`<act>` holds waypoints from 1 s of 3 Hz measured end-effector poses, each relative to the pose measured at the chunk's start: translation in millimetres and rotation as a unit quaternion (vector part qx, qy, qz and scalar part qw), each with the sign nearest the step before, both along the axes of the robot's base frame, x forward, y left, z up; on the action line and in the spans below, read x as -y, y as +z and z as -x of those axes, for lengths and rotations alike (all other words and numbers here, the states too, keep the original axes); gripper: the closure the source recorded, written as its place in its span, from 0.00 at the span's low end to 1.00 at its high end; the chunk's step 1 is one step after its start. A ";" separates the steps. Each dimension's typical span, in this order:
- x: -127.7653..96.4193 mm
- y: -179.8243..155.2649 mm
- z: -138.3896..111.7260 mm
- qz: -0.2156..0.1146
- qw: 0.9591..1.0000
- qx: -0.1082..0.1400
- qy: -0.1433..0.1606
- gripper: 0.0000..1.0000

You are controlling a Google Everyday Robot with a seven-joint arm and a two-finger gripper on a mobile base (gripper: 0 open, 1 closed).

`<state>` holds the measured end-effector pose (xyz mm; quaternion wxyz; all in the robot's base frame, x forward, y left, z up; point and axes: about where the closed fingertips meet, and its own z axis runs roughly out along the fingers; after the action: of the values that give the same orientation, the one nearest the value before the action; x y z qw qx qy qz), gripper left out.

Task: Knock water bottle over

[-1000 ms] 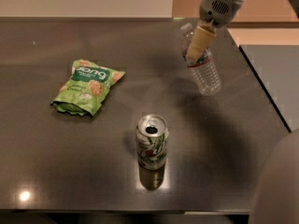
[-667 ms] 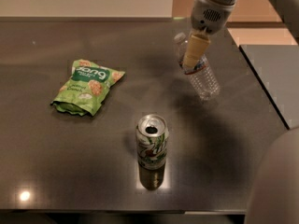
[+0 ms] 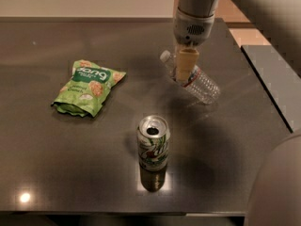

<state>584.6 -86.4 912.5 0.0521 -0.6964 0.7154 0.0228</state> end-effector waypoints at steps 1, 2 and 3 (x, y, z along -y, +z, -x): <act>-12.6 -10.8 7.8 0.016 0.999 -0.007 0.034 0.58; -20.2 -18.3 9.5 0.019 0.999 -0.011 0.049 0.36; -25.1 -24.4 7.0 0.012 0.998 -0.015 0.055 0.12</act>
Offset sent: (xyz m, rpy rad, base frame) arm -0.0395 0.0124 -0.0251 -0.0998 0.1400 0.1433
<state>577.5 -61.3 888.1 0.0316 -0.7348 0.6770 0.0279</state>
